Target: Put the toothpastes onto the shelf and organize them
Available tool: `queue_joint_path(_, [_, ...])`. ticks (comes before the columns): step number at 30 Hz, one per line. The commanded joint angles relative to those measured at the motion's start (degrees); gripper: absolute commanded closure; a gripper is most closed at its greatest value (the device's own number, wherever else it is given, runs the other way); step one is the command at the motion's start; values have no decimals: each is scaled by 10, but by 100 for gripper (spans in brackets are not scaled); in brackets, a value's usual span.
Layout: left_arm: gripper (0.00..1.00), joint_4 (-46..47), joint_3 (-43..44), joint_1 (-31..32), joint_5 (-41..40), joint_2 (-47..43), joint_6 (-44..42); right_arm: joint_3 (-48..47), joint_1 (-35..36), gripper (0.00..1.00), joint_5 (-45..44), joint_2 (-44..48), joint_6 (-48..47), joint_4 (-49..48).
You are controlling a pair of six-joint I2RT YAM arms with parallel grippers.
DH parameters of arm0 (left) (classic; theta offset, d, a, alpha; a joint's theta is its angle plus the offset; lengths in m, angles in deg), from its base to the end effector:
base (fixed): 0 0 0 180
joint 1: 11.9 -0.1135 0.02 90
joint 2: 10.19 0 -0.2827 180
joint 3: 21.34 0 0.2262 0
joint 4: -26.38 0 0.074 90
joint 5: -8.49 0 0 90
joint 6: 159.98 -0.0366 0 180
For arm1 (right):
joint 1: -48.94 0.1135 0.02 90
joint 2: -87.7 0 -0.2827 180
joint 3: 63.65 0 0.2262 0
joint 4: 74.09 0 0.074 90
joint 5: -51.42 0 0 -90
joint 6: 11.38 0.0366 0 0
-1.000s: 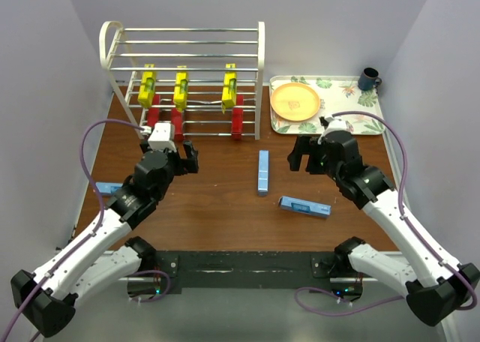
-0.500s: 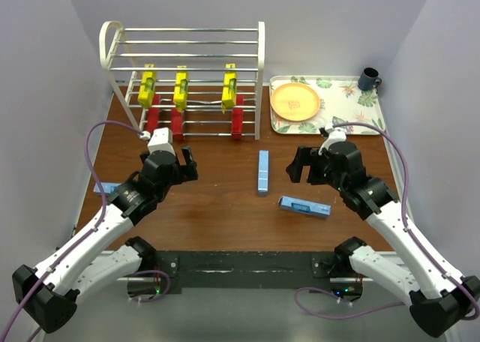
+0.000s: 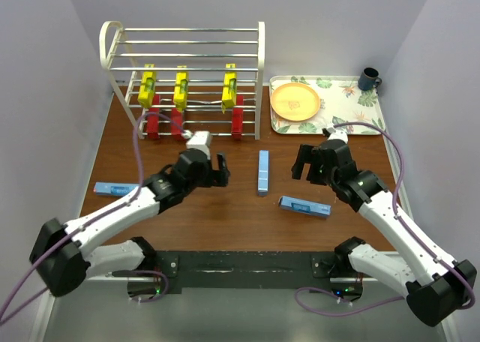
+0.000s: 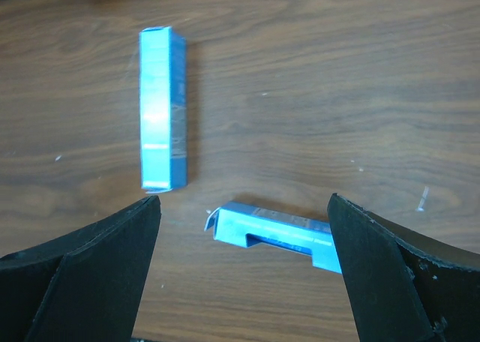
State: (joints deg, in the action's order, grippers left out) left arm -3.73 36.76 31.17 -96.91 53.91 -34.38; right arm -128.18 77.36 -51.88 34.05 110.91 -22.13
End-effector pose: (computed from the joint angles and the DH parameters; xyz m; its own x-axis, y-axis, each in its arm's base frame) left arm 0.1599 -0.1361 0.2798 -0.6421 -0.1680 -0.7480 0.1573 0.9261 -0.3430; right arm 0.1423 0.0674 0.3119 -0.6545 0.2369 -0.7180 0.0461 0.9604 0.2749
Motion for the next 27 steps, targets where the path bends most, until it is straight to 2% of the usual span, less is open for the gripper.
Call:
queue_joint_path(1, [5, 80, 67, 75, -21, 99, 22, -30, -2, 2, -77, 6, 43, 15])
queue_joint_path(5, [7, 101, 105, 149, -88, 181, 67, -31, -2, 2, -82, 14, 53, 16])
queue_joint_path(8, [8, 120, 140, 181, -129, 238, 69, -34, -2, 2, -85, 23, 53, 31])
queue_joint_path(13, [9, 124, 205, 198, -166, 341, 55, -30, -2, 2, -96, 46, 44, 52])
queue_joint_path(15, [10, 89, 237, 199, -187, 386, 71, -32, -2, 2, -96, 52, 39, 58])
queue_joint_path(17, [13, 76, 254, 199, -192, 407, 77, -33, -2, 2, -98, 53, 32, 60])
queue_joint_path(21, [19, 107, 238, 206, -216, 427, 86, -31, -2, 2, -100, 57, 21, 59])
queue_joint_path(25, [32, 109, 234, 216, -244, 444, 98, -30, -2, 2, -96, 51, 3, 53])
queue_joint_path(27, [35, 109, 234, 219, -250, 458, 103, -30, -1, 2, -95, 49, -2, 49])
